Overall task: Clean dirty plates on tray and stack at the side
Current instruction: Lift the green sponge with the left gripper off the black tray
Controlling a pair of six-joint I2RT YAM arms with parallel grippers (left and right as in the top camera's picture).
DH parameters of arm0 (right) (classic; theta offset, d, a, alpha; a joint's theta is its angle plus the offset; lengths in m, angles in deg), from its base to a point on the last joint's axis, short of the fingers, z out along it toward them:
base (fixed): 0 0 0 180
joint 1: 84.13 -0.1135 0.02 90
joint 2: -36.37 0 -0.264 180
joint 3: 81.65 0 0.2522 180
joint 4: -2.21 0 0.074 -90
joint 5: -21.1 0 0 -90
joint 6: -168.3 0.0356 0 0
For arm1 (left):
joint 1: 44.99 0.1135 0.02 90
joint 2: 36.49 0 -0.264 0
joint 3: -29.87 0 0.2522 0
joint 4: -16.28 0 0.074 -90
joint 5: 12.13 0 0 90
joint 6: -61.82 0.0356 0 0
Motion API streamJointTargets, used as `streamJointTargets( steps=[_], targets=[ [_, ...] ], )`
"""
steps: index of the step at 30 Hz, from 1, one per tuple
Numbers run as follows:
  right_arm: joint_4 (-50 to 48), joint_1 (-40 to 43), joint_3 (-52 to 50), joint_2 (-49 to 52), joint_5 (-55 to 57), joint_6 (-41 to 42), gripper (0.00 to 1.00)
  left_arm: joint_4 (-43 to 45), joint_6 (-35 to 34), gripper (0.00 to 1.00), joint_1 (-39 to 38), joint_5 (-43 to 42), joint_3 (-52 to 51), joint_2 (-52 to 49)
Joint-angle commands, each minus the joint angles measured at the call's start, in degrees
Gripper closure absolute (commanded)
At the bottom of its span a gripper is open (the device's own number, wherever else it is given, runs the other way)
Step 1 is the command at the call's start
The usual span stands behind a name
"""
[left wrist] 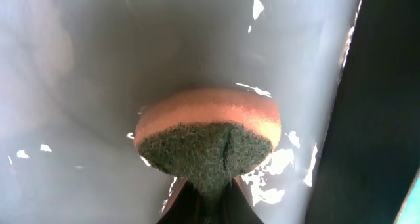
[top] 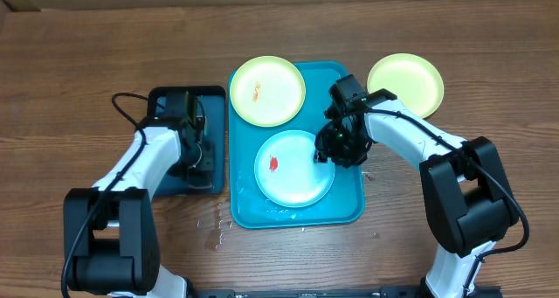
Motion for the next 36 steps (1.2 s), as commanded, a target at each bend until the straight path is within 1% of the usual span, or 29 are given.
streamJointTargets(
  steps=[1, 3, 6, 7, 8, 10, 11, 14, 17, 19, 21, 23, 25, 29, 31, 32, 36],
  targets=[
    [-2.05, 0.11, -0.50, -0.48, 2.38, 0.44, 0.45, 0.11, 0.50, 0.95, 2.60, -0.57, 5.77, -0.11],
    [-2.38, 0.11, -0.48, -0.48, 2.43, 1.44, 0.51, 0.13, 2.14, 0.96, 3.89, -3.28, 7.91, 0.63],
    [-2.32, 0.11, -0.48, -0.48, 2.43, 1.99, 0.69, 0.02, 5.01, 0.96, 5.22, -6.58, 9.94, 2.23],
    [-2.36, 0.09, -0.50, -0.48, 2.43, 1.99, 0.76, 0.00, 5.86, 0.96, 5.42, -6.93, 10.23, 2.82],
    [-2.56, 0.02, -0.50, -0.48, 2.43, 2.01, 0.80, 0.02, 6.49, 0.96, 5.53, -6.88, 10.38, 3.48],
    [-3.52, 0.00, -0.50, -0.48, 2.45, 2.08, 0.94, 0.02, 7.45, 0.96, 5.53, -6.84, 10.38, 4.83],
    [-4.09, 0.00, -0.50, -0.48, 2.45, 2.58, 0.96, 0.02, 7.76, 0.96, 5.53, -6.86, 10.38, 5.55],
    [-4.87, 0.00, -0.50, -0.48, 2.56, 5.01, 0.96, 0.00, 7.74, 0.96, 5.51, -6.88, 10.38, 7.63],
    [-4.63, -0.02, -0.50, -0.48, 2.62, 10.32, 0.96, 0.00, 7.72, 0.96, 5.51, -6.88, 10.38, 10.27],
    [-3.98, -0.09, -0.50, -0.48, 2.58, 12.46, 0.96, -0.04, 7.63, 0.96, 5.51, -6.88, 10.38, 12.11],
    [-2.93, -0.46, -0.50, -0.48, 2.21, 12.44, 0.96, -0.24, 6.95, 0.96, 5.51, -6.86, 10.38, 13.70],
    [-1.90, -0.90, -0.50, -0.48, 2.19, 12.44, 0.94, -0.63, 6.78, 0.96, 5.51, -6.88, 10.38, 14.75],
    [-1.36, -1.44, -0.50, -0.48, 2.21, 12.41, 0.87, -1.46, 6.80, 0.96, 5.51, -6.84, 10.38, 14.97],
    [-1.64, -2.49, -0.50, -0.48, 2.21, 12.41, 0.65, -3.23, 6.60, 0.96, 5.49, -6.86, 10.27, 14.47],
    [-1.86, -3.02, -0.50, -0.48, 2.25, 12.41, 0.57, -3.52, 6.58, 0.96, 5.49, -6.88, 10.27, 14.16],
    [-1.95, -3.30, -0.50, -0.48, 2.47, 12.41, 0.55, -3.50, 6.34, 0.96, 5.49, -6.88, 10.27, 13.99],
    [-2.58, -4.66, -0.50, -0.48, 7.67, 12.41, 0.55, -3.45, 5.81, 0.96, 5.49, -6.86, 10.27, 12.85]
  ],
)
